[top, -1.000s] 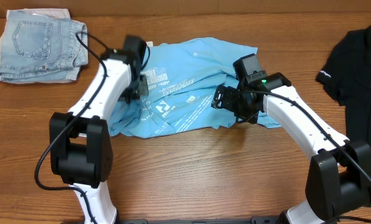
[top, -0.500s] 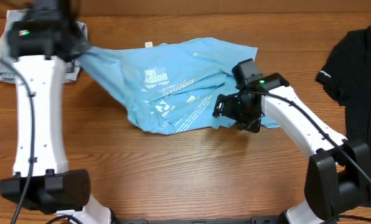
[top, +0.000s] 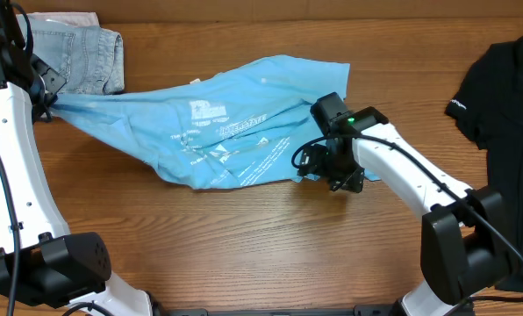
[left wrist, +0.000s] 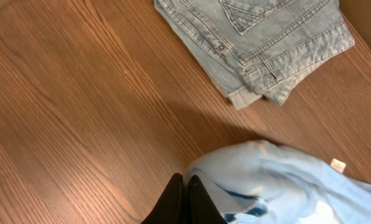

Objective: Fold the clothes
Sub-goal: 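Pull the T-shirt apart, left gripper toward the left edge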

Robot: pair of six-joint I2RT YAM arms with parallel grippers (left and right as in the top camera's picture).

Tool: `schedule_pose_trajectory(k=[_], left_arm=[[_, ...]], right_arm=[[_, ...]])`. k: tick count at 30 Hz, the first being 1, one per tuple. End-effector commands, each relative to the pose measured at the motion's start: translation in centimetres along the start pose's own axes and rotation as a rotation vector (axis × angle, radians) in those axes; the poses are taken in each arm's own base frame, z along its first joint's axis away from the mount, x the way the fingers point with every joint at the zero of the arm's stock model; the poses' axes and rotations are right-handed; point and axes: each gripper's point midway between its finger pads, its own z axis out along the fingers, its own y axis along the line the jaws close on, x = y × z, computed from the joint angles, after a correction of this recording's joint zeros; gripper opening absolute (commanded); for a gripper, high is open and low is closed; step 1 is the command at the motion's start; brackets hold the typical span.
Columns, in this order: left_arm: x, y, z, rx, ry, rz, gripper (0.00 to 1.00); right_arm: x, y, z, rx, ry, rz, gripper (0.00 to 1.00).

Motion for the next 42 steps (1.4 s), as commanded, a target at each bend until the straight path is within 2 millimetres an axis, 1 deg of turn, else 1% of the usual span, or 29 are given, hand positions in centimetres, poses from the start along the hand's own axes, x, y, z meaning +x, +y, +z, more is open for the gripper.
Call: schedule_pose_trajectory(k=[1, 4, 8, 11, 16, 21, 27, 29, 31, 34, 35, 37, 42], left_arm=[[0.0, -0.1, 0.2, 0.009, 0.009, -0.020, 0.04], [0.2, -0.4, 0.2, 0.022, 0.019, -0.020, 0.04], [0.4, -0.6, 0.1, 0.035, 0.030, -0.018, 0.04], [0.5, -0.5, 0.2, 0.031, 0.035, -0.013, 0.04], [0.7, -0.3, 0.1, 0.025, 0.044, -0.008, 0.04], [0.7, -0.3, 0.1, 0.025, 0.043, -0.009, 0.04], [0.7, -0.3, 0.1, 0.025, 0.043, -0.009, 0.06], [0.7, -0.3, 0.1, 0.025, 0.043, -0.008, 0.06], [0.7, -0.4, 0.1, 0.025, 0.043, -0.009, 0.07], [0.7, -0.4, 0.1, 0.027, 0.040, -0.009, 0.08], [0.7, -0.4, 0.1, 0.027, 0.040, -0.009, 0.08], [0.7, -0.4, 0.1, 0.027, 0.041, -0.009, 0.08], [0.7, -0.4, 0.1, 0.027, 0.041, -0.009, 0.09]], right_arm=[[-1.1, 0.1, 0.0, -0.013, -0.035, -0.088, 0.89], [-1.2, 2.4, -0.1, -0.102, -0.048, -0.213, 0.90], [-1.7, 3.3, 0.0, -0.107, -0.090, -0.249, 0.90], [-1.7, 3.3, 0.4, -0.102, -0.081, -0.241, 0.85], [-1.1, 2.3, 2.2, -0.053, -0.022, -0.232, 0.86], [-0.2, 2.9, 3.3, -0.091, 0.044, -0.228, 0.86], [-0.9, 3.1, 5.2, -0.084, 0.041, -0.232, 0.85], [-1.0, 3.1, 5.3, -0.084, 0.041, -0.232, 0.82], [-1.0, 3.2, 5.3, -0.086, 0.038, -0.232, 0.73], [-1.1, 3.2, 5.3, -0.087, 0.036, -0.233, 0.66], [-1.1, 3.2, 5.3, -0.087, 0.036, -0.233, 0.66], [-1.1, 3.2, 5.3, -0.087, 0.036, -0.233, 0.56], [-1.3, 3.3, 5.1, -0.086, 0.030, -0.234, 0.53]])
